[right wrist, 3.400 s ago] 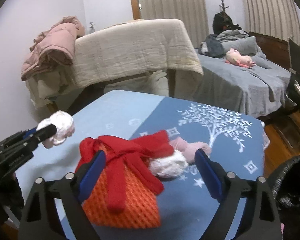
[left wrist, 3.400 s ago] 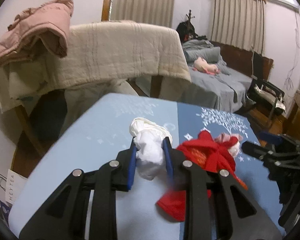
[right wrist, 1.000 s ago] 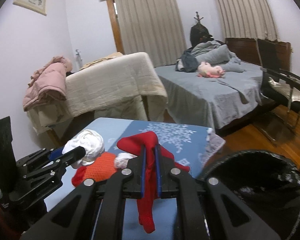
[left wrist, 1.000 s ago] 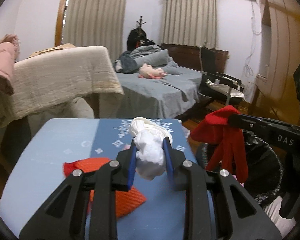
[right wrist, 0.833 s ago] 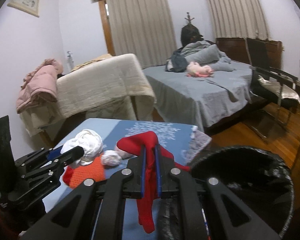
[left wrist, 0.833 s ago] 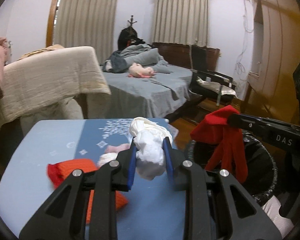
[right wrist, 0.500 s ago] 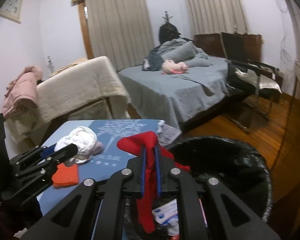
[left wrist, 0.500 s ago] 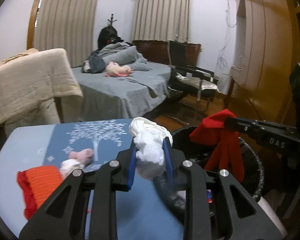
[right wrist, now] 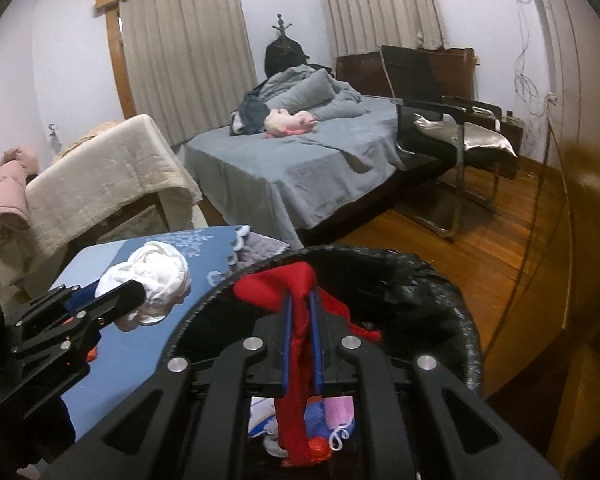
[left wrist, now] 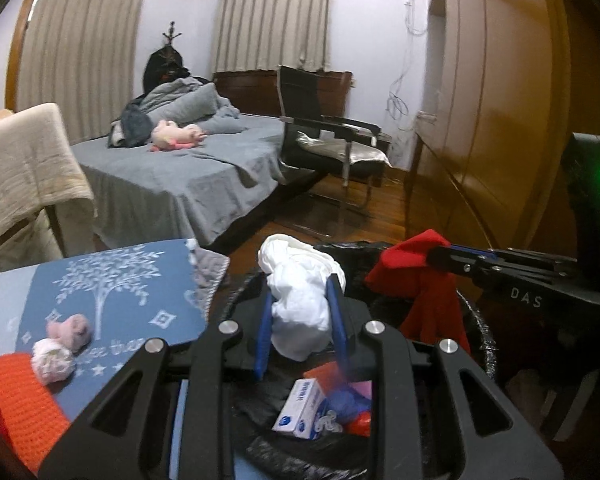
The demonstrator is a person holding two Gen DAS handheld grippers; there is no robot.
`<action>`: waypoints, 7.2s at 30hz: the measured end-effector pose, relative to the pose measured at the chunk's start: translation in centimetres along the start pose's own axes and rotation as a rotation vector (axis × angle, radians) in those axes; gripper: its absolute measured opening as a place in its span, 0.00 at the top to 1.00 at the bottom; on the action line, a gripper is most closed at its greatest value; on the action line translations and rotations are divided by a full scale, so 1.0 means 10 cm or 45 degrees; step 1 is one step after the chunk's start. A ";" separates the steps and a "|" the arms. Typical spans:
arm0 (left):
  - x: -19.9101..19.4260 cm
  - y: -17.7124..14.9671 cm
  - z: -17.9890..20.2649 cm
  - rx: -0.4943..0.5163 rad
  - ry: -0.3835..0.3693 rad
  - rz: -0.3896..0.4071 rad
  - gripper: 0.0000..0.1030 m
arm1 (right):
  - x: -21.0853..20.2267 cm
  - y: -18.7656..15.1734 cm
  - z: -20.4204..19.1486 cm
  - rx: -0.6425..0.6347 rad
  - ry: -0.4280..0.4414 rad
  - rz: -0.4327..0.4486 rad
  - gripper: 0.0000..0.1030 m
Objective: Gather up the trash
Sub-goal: 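Open both tools to drop the scarf and white bag into the bin, then move both open tools back to the orange net and red sock, then grasp the orange mesh net by its end with the right tool, then grasp the red sock with the left tool while the right tool lifts the net, then carry the red sock and orange net over the trash bin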
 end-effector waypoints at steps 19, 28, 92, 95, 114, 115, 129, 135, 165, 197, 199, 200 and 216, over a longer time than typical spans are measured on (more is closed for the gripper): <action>-0.20 -0.10 -0.40 -0.055 0.151 -0.023 0.16 | -0.14 0.09 0.16 0.107 -0.065 0.082 0.05; -0.71 -0.33 -0.97 -0.122 0.340 -0.043 0.13 | -0.11 0.03 -0.37 0.019 0.000 0.089 0.05; -1.99 -2.13 -2.81 -0.399 0.753 -0.286 0.18 | 1.46 -2.10 -3.07 -0.504 0.323 -0.502 0.32; -1.96 -2.13 -2.80 -0.409 0.747 -0.289 0.18 | 1.45 -2.15 -3.11 -0.519 0.360 -0.534 0.46; -1.96 -2.04 -2.68 -0.393 0.742 -0.285 0.18 | 1.14 -2.02 -3.13 -0.504 0.517 -0.500 0.86; -1.96 -2.02 -2.67 -0.391 0.740 -0.284 0.18 | 1.10 -1.99 -3.13 -0.501 0.526 -0.486 0.86; -1.60 -1.93 -2.55 -0.380 0.660 -0.298 0.23 | 0.98 -1.60 -2.73 -0.426 0.436 -0.357 0.86; -1.34 -1.97 -2.59 -0.388 0.633 -0.344 0.29 | 0.99 -1.51 -2.62 -0.395 0.416 -0.344 0.86; -1.43 -1.47 -2.39 -0.347 0.581 -0.304 0.94 | 0.82 -1.23 -2.61 -0.342 0.430 -0.295 0.86; -1.57 -0.41 -1.52 -0.236 0.489 -0.047 0.94 | -0.15 -0.41 -1.90 -0.215 0.348 -0.011 0.86; -1.54 -0.35 -1.45 -0.226 0.473 -0.039 0.94 | -0.19 -0.36 -1.83 -0.201 0.334 0.005 0.86; -1.53 -0.32 -1.42 -0.222 0.464 -0.035 0.94 | -0.21 -0.34 -1.78 -0.192 0.324 0.014 0.86; -1.16 0.01 -0.83 -0.139 0.307 0.009 0.94 | -0.44 -0.14 -1.03 -0.119 0.158 0.086 0.86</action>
Point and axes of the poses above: each gripper's, at about its wrist camera, not at the fingertips, and x roughly the way its jaws point, z to its right, y to its top, the point moved 5 cm from there along x, roughly the way its jaws point, and after that the axes turned 15 degrees about x, right-handed, at the moved point
